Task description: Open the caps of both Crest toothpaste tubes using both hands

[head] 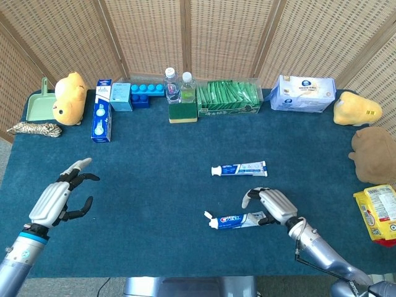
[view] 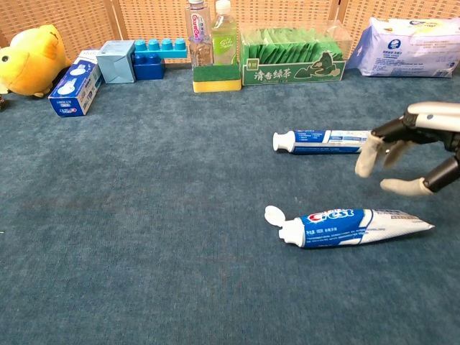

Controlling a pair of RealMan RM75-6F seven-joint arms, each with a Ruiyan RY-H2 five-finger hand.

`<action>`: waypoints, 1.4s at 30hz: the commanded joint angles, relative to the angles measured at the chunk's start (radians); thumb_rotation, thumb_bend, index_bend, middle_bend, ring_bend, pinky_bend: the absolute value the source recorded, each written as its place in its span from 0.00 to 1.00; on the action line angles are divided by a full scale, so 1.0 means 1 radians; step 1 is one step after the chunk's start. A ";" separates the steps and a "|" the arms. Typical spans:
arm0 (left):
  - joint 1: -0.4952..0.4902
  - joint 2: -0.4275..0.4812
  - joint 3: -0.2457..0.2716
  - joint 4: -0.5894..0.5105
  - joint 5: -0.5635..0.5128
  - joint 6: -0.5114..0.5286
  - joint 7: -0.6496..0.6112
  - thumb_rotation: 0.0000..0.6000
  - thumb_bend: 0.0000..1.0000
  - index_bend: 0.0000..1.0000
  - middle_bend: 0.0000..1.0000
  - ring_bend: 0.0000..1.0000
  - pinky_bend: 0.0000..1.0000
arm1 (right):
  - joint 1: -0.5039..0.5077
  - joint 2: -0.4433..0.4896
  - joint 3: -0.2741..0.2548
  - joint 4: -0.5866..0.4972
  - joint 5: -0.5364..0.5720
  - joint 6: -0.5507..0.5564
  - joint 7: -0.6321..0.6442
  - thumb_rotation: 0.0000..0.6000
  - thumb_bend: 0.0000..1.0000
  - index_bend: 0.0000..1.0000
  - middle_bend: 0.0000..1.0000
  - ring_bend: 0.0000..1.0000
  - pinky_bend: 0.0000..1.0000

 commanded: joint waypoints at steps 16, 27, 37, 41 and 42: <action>0.083 0.003 0.026 0.015 0.026 0.048 0.022 1.00 0.46 0.28 0.06 0.00 0.06 | 0.093 -0.107 0.144 0.086 0.203 -0.011 -0.287 1.00 0.26 0.26 0.21 0.11 0.20; 0.093 0.010 0.021 0.024 0.028 0.028 0.009 1.00 0.44 0.28 0.05 0.00 0.06 | 0.223 -0.199 0.187 0.241 0.453 -0.123 -0.495 1.00 0.22 0.27 0.21 0.10 0.21; 0.101 0.014 0.016 0.027 0.040 0.020 0.001 1.00 0.44 0.28 0.05 0.00 0.06 | 0.293 -0.260 0.174 0.345 0.631 -0.134 -0.646 1.00 0.21 0.28 0.21 0.09 0.22; 0.106 0.016 0.015 0.029 0.042 0.019 -0.004 1.00 0.44 0.28 0.05 0.00 0.06 | 0.305 -0.271 0.168 0.364 0.665 -0.134 -0.671 1.00 0.21 0.30 0.22 0.09 0.22; 0.107 0.016 0.015 0.029 0.043 0.018 -0.005 1.00 0.44 0.28 0.05 0.00 0.06 | 0.308 -0.272 0.165 0.368 0.673 -0.131 -0.680 1.00 0.21 0.31 0.22 0.09 0.22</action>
